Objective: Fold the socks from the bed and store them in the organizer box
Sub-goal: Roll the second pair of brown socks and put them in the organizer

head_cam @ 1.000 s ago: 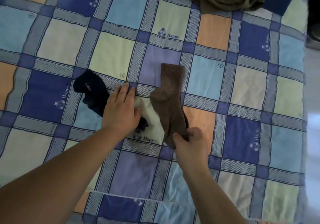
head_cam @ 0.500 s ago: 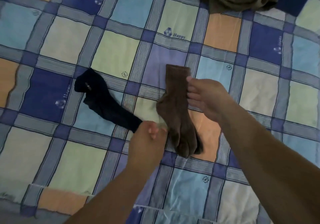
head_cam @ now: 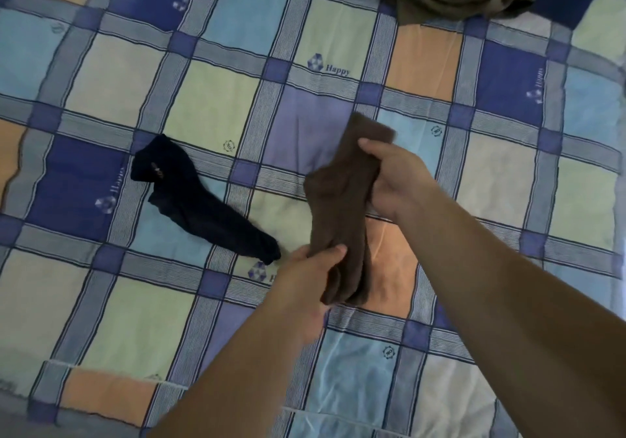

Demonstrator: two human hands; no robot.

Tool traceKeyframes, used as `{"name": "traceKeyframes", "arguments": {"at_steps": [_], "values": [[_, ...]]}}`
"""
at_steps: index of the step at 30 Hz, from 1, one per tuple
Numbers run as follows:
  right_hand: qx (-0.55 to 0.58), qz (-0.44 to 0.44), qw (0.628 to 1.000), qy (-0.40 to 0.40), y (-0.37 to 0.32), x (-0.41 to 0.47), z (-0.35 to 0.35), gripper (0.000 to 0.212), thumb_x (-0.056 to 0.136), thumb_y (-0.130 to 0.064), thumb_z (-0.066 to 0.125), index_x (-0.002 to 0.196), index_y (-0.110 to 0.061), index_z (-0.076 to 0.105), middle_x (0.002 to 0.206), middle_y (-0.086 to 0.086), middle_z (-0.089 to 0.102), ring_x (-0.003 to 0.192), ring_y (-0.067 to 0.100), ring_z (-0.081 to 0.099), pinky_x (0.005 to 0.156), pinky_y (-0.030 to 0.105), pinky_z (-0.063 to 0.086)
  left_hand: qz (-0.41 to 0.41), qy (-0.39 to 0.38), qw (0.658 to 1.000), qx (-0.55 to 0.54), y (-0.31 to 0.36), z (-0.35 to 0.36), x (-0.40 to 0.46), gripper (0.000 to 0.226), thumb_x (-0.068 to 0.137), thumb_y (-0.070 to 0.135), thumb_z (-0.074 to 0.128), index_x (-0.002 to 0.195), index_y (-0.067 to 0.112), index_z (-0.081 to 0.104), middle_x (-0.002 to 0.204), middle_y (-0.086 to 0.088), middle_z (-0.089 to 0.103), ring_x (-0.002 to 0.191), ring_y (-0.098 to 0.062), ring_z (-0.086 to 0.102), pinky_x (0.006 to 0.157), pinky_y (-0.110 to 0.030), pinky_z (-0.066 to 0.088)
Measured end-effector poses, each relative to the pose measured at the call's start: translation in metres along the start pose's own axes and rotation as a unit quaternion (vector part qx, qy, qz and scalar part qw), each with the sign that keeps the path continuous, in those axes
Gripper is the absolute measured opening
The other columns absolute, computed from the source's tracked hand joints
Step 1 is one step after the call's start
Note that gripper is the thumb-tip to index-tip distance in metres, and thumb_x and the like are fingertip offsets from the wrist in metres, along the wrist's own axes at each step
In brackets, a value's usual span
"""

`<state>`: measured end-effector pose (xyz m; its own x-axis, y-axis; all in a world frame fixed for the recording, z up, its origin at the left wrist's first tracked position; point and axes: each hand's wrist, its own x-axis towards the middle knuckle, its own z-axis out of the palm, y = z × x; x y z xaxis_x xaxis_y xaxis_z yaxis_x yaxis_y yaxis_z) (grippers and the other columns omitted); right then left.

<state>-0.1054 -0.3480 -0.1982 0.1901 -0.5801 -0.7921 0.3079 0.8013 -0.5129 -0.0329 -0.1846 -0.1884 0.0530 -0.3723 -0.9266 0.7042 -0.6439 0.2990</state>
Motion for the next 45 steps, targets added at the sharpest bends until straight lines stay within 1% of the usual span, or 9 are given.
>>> {"name": "traceKeyframes", "arguments": {"at_steps": [4, 8, 12, 21, 27, 34, 39, 41, 45], "values": [[0.153, -0.065, 0.986, 0.025, -0.016, -0.021, -0.035, 0.014, 0.092, -0.005, 0.057, 0.102, -0.006, 0.067, 0.098, 0.014, 0.075, 0.086, 0.029, 0.073, 0.076, 0.040, 0.060, 0.077, -0.022, 0.996, 0.033, 0.044, -0.017, -0.002, 0.023, 0.087, 0.006, 0.065, 0.109, -0.001, 0.062, 0.109, -0.022, 0.070, 0.103, -0.036, 0.068, 0.092, -0.053, 0.050], [0.240, -0.076, 0.966, 0.064, -0.006, -0.042, -0.073, 0.014, 0.090, -0.007, 0.059, 0.099, -0.013, 0.068, 0.104, 0.008, 0.076, 0.097, 0.023, 0.073, 0.089, 0.036, 0.057, 0.109, -0.061, 0.989, 0.078, 0.078, -0.012, 0.012, 0.033, 0.085, 0.006, 0.065, 0.118, 0.002, 0.063, 0.110, -0.016, 0.072, 0.104, -0.030, 0.069, 0.083, -0.038, 0.058], [0.312, -0.060, 0.944, 0.094, 0.026, -0.046, -0.099, 0.012, 0.092, -0.012, 0.061, 0.100, -0.012, 0.070, 0.099, 0.008, 0.077, 0.089, 0.020, 0.075, 0.076, 0.033, 0.061, 0.143, 0.028, 0.973, 0.177, 0.070, -0.003, 0.037, 0.025, 0.080, 0.004, 0.072, 0.105, 0.008, 0.067, 0.100, -0.012, 0.075, 0.095, -0.026, 0.071, 0.083, -0.036, 0.057], [0.288, -0.025, 0.951, 0.107, 0.044, -0.024, -0.106, 0.015, 0.093, -0.014, 0.063, 0.107, -0.011, 0.069, 0.091, 0.005, 0.078, 0.079, 0.015, 0.076, 0.061, 0.029, 0.057, 0.195, 0.084, 0.950, 0.229, 0.052, -0.003, 0.046, 0.017, 0.078, 0.010, 0.076, 0.091, 0.019, 0.070, 0.087, 0.001, 0.077, 0.080, -0.016, 0.074, 0.066, -0.029, 0.058], [0.320, -0.059, 0.940, 0.106, 0.044, -0.032, -0.103, 0.028, 0.092, -0.024, 0.064, 0.116, -0.010, 0.067, 0.104, 0.010, 0.077, 0.094, 0.022, 0.075, 0.075, 0.035, 0.058, 0.248, 0.080, 0.935, 0.240, 0.063, 0.030, 0.007, 0.027, 0.073, 0.017, 0.077, 0.099, 0.021, 0.066, 0.100, -0.002, 0.073, 0.095, -0.021, 0.070, 0.089, -0.044, 0.055], [0.279, -0.077, 0.948, 0.128, 0.042, -0.033, -0.102, 0.042, 0.093, -0.020, 0.062, 0.131, -0.003, 0.056, 0.121, 0.022, 0.067, 0.109, 0.037, 0.067, 0.097, 0.049, 0.053, 0.345, 0.025, 0.891, 0.295, 0.060, 0.105, -0.027, 0.031, 0.070, 0.040, 0.066, 0.099, 0.030, 0.067, 0.084, 0.010, 0.072, 0.073, 0.000, 0.069, 0.058, -0.019, 0.054], [0.312, -0.081, 0.944, 0.074, 0.036, -0.037, -0.109, 0.048, 0.095, -0.044, 0.054, 0.128, -0.011, 0.064, 0.121, 0.016, 0.070, 0.114, 0.030, 0.066, 0.097, 0.039, 0.052, 0.301, -0.021, 0.875, 0.377, 0.038, 0.145, -0.012, 0.015, 0.081, 0.039, 0.051, 0.078, 0.043, 0.066, 0.095, 0.008, 0.068, 0.100, -0.016, 0.064, 0.094, -0.045, 0.052], [0.317, -0.089, 0.943, 0.043, 0.035, -0.037, -0.118, 0.068, 0.091, -0.066, 0.046, 0.130, -0.014, 0.064, 0.125, 0.014, 0.068, 0.119, 0.028, 0.064, 0.105, 0.038, 0.046, 0.336, -0.039, 0.817, 0.467, 0.026, 0.143, -0.001, 0.033, 0.087, 0.021, 0.048, 0.109, 0.039, 0.064, 0.119, 0.007, 0.065, 0.116, -0.015, 0.058, 0.106, -0.040, 0.044], [0.327, -0.070, 0.943, -0.008, 0.034, -0.038, -0.125, 0.091, 0.078, -0.082, 0.046, 0.131, -0.010, 0.062, 0.129, 0.018, 0.065, 0.123, 0.033, 0.060, 0.112, 0.044, 0.038, 0.476, -0.047, 0.521, 0.707, 0.008, 0.127, 0.017, 0.052, 0.089, 0.014, 0.044, 0.140, 0.019, 0.048, 0.148, 0.001, 0.045, 0.140, -0.021, 0.034, 0.117, -0.036, 0.026]]}}
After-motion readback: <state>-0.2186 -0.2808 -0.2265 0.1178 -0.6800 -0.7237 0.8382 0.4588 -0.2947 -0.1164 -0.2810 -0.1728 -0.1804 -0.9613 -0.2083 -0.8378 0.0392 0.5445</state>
